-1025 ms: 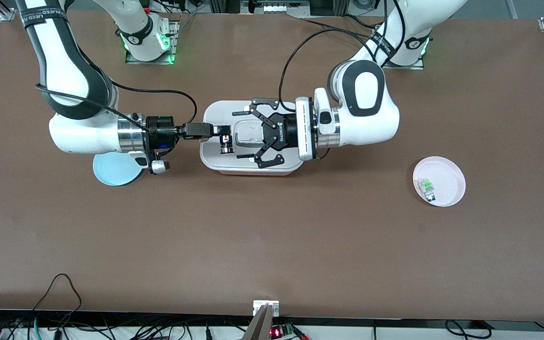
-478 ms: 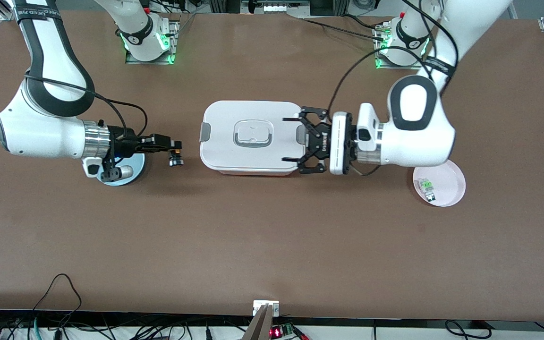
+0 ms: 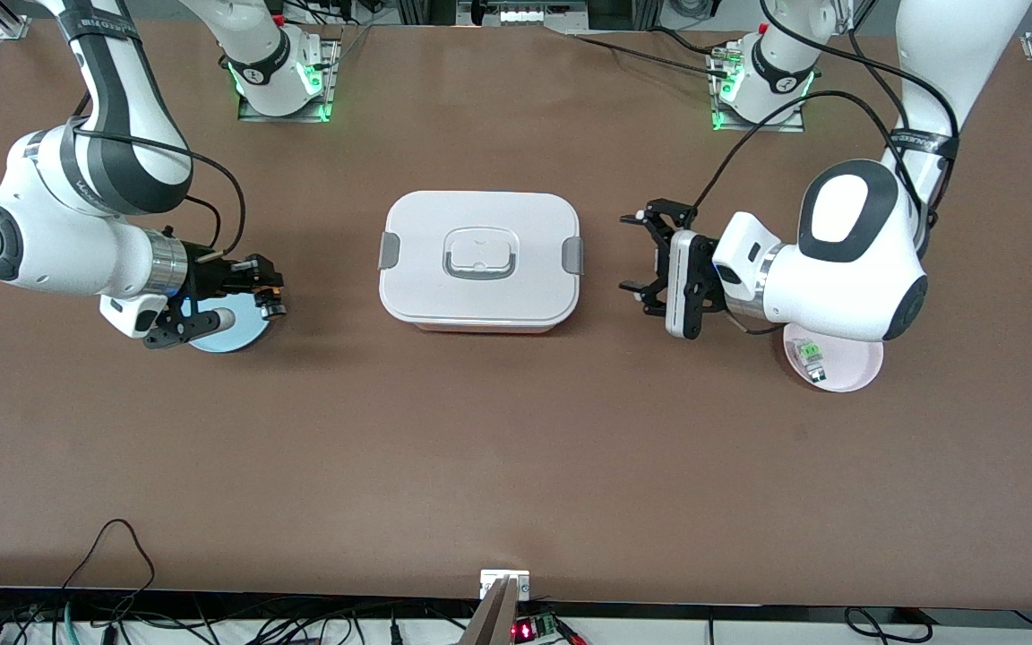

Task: Transfer orange switch to right arm and place
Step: 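Carry the switch to the blue plate while the left gripper withdraws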

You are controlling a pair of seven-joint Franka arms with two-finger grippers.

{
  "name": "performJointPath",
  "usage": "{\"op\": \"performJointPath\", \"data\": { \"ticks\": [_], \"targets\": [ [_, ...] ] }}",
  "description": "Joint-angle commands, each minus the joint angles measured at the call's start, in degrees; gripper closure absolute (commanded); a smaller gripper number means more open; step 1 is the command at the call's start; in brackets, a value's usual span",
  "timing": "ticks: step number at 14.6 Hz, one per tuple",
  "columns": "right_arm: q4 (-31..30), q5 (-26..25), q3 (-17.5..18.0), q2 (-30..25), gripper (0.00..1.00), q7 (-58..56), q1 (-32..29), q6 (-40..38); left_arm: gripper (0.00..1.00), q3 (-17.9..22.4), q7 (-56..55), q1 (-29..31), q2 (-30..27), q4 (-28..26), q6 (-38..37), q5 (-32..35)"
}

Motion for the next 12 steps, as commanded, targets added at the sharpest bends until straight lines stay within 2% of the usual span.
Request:
{"op": "performJointPath", "data": {
  "ticks": [1, 3, 5, 6, 7, 10, 12],
  "targets": [
    [-2.4, -9.7, 0.6, -0.9, 0.89, -5.6, -2.2, 1.8, 0.00, 0.2, -11.3, 0.0, -0.7, 5.2, -8.7, 12.3],
    [-3.9, -15.4, 0.6, -1.0, 0.89, -14.0, -2.8, 4.8, 0.00, -0.1, -18.2, -0.3, -0.7, 7.3, -11.7, 17.5],
    [-6.0, -16.8, 0.6, -0.8, 0.89, -25.0, -4.5, 8.3, 0.00, 0.2, -24.8, -0.6, -0.7, 10.2, -15.9, 22.0],
    [-8.7, -17.0, 0.6, -0.9, 0.89, -34.9, -5.9, 12.4, 0.00, -0.5, -32.5, -0.9, -0.9, 13.8, -20.6, 27.6],
    [-10.1, -17.0, 0.6, -0.8, 0.89, -40.6, -6.6, 14.8, 0.00, -0.3, -36.7, -1.3, -2.1, 14.3, -22.0, 29.5],
    [-14.4, -17.0, 0.6, -0.8, 0.89, -53.8, -8.6, 21.5, 0.00, 4.9, -43.4, -4.3, -8.5, 12.7, -21.9, 36.3],
    [-16.1, -17.0, 0.6, -0.8, 0.89, -61.3, -9.1, 24.1, 0.00, 10.9, -45.6, -8.6, -12.5, 9.1, -21.4, 43.6]
  ]
}}
